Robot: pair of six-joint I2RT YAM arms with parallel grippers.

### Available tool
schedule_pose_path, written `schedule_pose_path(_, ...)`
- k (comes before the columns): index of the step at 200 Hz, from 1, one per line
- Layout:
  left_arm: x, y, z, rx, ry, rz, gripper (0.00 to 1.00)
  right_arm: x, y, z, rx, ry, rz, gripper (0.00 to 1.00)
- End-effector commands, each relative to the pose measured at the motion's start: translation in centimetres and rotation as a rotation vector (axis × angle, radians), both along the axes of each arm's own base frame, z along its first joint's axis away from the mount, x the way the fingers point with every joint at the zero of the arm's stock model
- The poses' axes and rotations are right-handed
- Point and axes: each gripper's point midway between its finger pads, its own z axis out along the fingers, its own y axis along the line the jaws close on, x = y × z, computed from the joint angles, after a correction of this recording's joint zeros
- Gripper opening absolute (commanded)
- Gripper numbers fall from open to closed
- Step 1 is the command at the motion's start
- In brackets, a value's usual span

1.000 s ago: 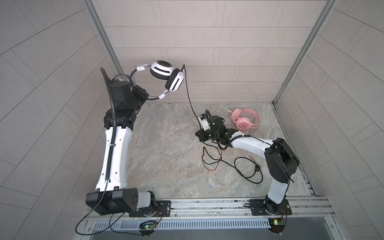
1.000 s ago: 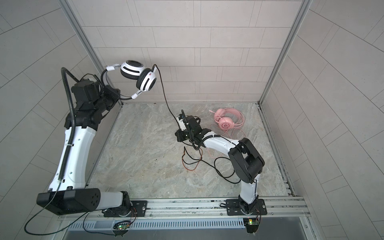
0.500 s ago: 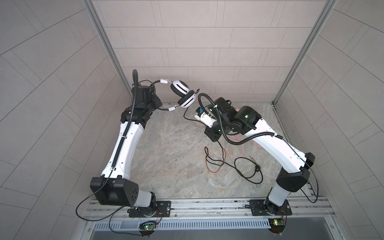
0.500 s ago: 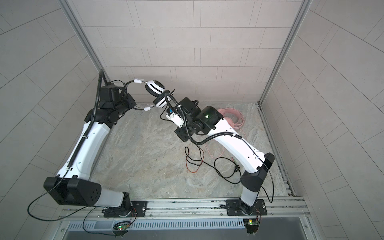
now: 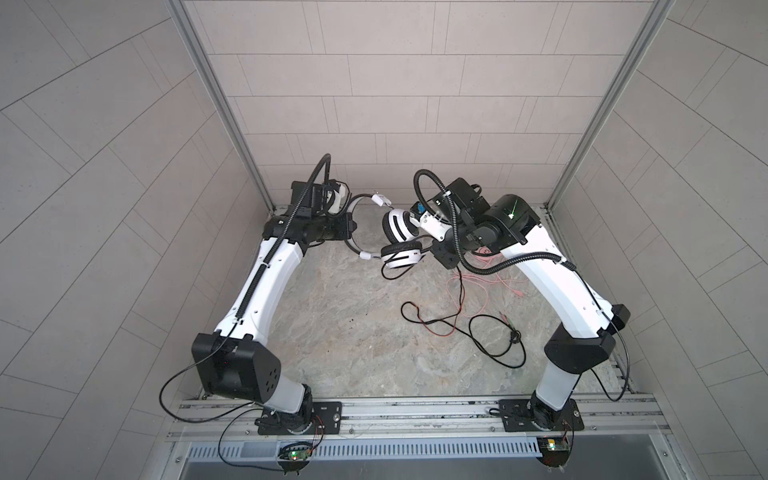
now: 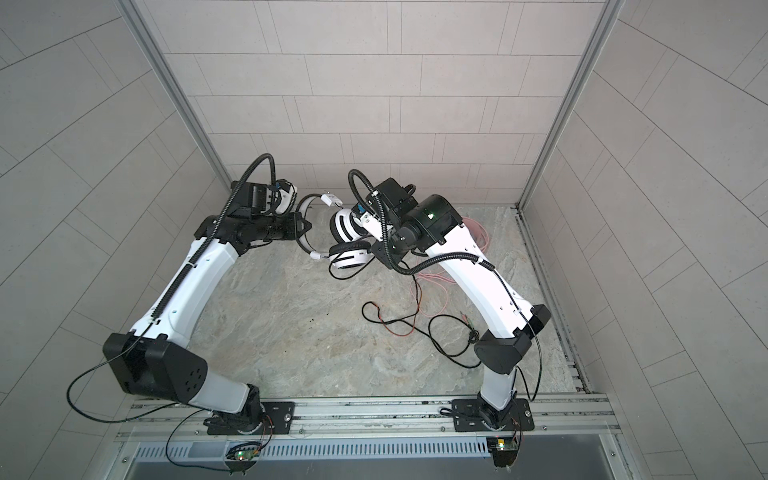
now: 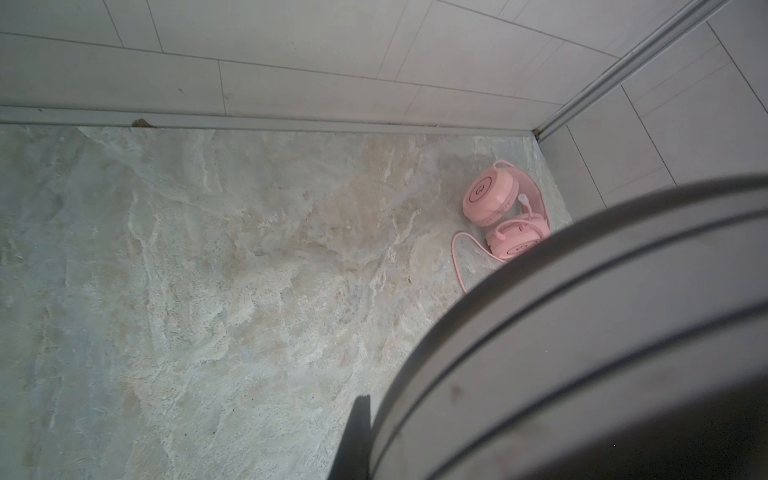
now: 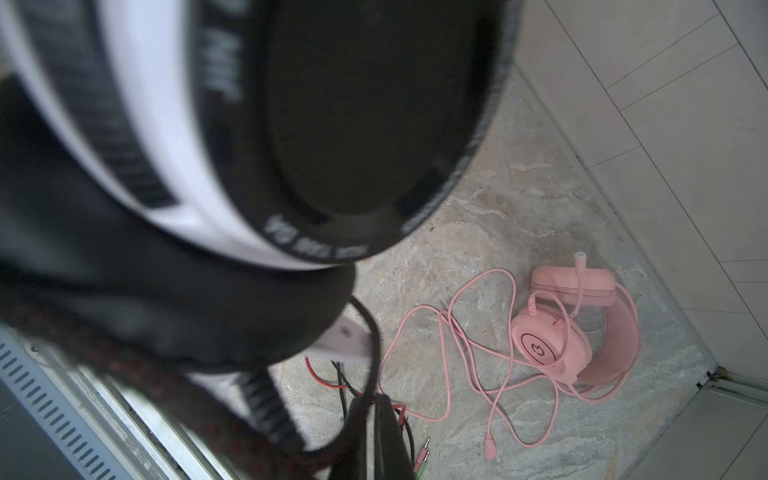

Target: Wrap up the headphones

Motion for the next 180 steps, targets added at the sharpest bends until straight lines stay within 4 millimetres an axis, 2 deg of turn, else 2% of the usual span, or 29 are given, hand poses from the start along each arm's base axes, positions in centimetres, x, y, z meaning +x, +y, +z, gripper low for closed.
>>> schedule_pose_path(1, -2.1, -1.9, 1.5, -0.078, 0.001, -0.134, 0.0, 0.6, -1.3, 1.4, 0.027, -0.036, -0.018, 0.0)
schedule_pose_path(32, -3.7, -2.9, 1.3, -0.124, 0.094, -0.192, 0.01, 0.7, -1.4, 1.7, 0.071, -0.024, -0.02, 0.0)
schedule_pose_path(84, -4.7, -4.4, 0.8, -0.145, 0.137, -0.26, 0.0, 1.3, 0.4, 2.0, 0.146, -0.023, 0.011, 0.0)
schedule_pose_path(125, -5.3, -5.4, 0.5, -0.141, 0.162, -0.305, 0.0, 2.6, 0.5, 1.8, 0.16, -0.038, -0.007, 0.0)
schedule_pose_path(151, -6.0, -6.0, 0.7, -0.142, 0.151, -0.34, 0.0, 3.5, 0.5, 1.9, 0.185, -0.045, -0.022, 0.0)
schedule_pose_path(180, -6.6, -6.5, 1.3, -0.146, 0.134, -0.377, 0.0, 4.7, 0.5, 1.2, 0.205, -0.034, -0.054, 0.0)
